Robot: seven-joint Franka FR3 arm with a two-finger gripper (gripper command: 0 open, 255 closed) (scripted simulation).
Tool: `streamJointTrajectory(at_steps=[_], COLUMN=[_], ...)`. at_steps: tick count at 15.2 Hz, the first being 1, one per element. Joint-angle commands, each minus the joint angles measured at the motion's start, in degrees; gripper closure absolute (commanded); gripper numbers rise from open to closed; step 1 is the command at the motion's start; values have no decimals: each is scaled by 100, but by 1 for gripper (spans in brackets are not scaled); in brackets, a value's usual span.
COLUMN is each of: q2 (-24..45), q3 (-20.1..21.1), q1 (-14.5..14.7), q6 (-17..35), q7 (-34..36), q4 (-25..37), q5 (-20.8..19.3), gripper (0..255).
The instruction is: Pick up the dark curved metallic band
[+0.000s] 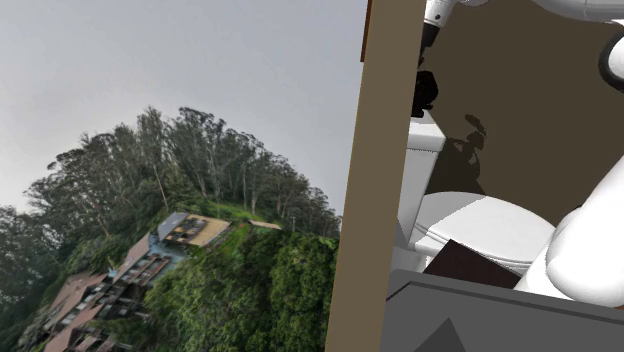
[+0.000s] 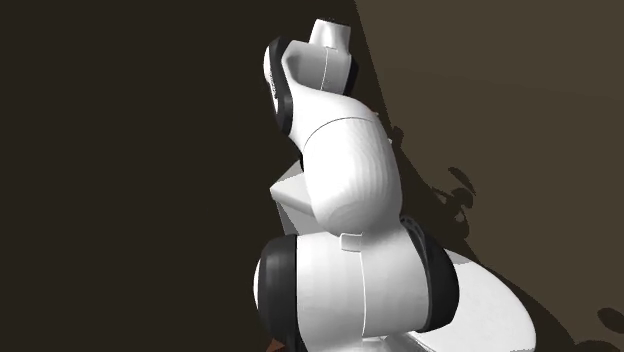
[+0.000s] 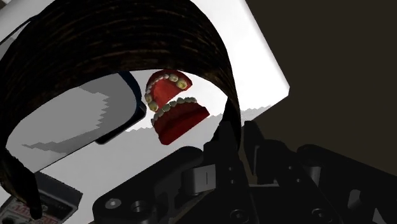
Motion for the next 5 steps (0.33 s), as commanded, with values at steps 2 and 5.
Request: streamJointTrajectory(at_steps=[2,5], q2=[89,137], q3=[-11,-20], q1=[-6,-12], q6=[-246,-350], q7=[32,39], q4=[330,479], q5=[29,47], gripper=[255,255])
